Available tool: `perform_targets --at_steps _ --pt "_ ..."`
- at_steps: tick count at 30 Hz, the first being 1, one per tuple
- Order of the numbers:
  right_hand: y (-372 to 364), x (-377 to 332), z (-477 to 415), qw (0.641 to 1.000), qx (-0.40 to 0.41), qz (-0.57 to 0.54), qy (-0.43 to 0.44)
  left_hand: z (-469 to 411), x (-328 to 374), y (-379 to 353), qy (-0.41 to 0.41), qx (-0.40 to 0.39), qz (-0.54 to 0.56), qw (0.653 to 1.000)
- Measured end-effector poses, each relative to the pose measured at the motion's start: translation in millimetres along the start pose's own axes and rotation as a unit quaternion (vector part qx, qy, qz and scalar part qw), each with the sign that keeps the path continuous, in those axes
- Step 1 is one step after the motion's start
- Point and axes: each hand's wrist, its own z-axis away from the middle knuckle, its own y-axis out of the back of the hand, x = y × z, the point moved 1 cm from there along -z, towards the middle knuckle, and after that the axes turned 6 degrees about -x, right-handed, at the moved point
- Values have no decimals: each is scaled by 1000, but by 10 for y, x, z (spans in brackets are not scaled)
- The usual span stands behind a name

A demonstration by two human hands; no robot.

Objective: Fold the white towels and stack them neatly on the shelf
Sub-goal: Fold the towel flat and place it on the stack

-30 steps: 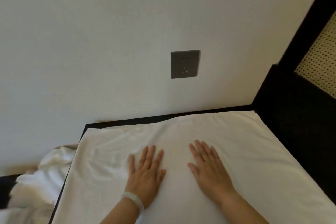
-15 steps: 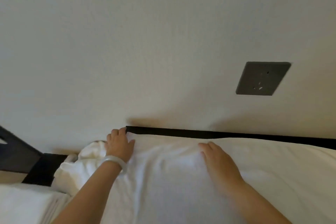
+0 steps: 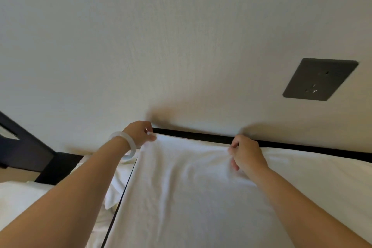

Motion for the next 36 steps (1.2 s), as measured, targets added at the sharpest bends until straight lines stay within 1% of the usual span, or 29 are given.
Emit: perform_targets --at_steps 1,3,4,5,6,7,8,9,10,11,12,13,14,15,16,17,19,20,22,23,24,25,26,28,30,32,34,36 --pt "-8 -23 11 1000 13 -26 -7 12 30 34 4 20 1 1000" --pt "-32 -75 14 990 40 -130 -24 -3 61 58 34 74 25 996" --pt "-57 -85 0 981 52 -185 -28 -18 56 36 55 93 59 992" --pt "-101 -71 -18 975 60 -212 -15 -47 39 -11 71 103 91 988" --pt "-130 -71 0 982 61 -179 12 -61 24 -70 80 109 110 985" --pt "-160 -68 43 990 59 -113 54 -65 11 -128 85 119 118 982" --pt "-194 -53 112 992 64 -28 103 -33 22 -192 87 136 114 980" --pt "-246 -25 185 985 71 52 151 29 53 -267 74 156 101 980" --pt "-303 -2 266 974 70 120 181 122 116 -369 45 179 83 979" --pt "-373 28 337 965 57 176 187 257 205 -494 4 199 54 979" --pt "-451 56 403 958 29 233 167 425 314 -653 -39 200 15 979" --pt "-529 107 446 947 1 290 139 560 387 -839 -76 177 -30 981" --pt "-593 158 463 939 -7 323 118 664 422 -1029 -84 129 -80 985" --pt "-632 178 457 939 -16 327 105 713 418 -1188 -72 77 -132 986" --pt "-659 188 438 940 -24 324 102 710 379 -1292 -59 44 -164 984" --pt "-682 211 395 938 -14 332 102 658 332 -1334 -49 33 -179 982" --pt "-628 156 368 937 -48 331 101 559 269 -1318 -34 24 -180 983" --pt "-574 134 372 938 -42 326 115 544 272 -1289 -32 25 -180 983" --pt "-445 194 443 951 -27 291 97 550 292 -1291 -23 38 -169 985" --pt "-338 268 523 954 7 288 87 591 315 -1321 -25 49 -161 985" --pt "-210 411 606 953 48 294 60 676 362 -1368 -45 63 -166 983" --pt "-62 616 675 951 66 300 19 780 426 -1440 -76 81 -186 976" --pt "89 822 732 947 76 310 -26 882 511 -1535 -108 73 -194 972" --pt "316 1164 813 947 24 309 -82 1023 681 -1749 -168 45 -218 960" --pt "449 1315 780 948 11 309 -74 1033 786 -1886 -192 37 -229 954" --pt "507 1359 713 952 9 300 -52 963 825 -1883 -177 27 -231 956" --pt "622 1407 693 965 24 257 -47 913 854 -1795 -143 28 -212 966" --pt "794 1482 773 974 83 202 -56 892 1004 -1721 -108 43 -195 974"
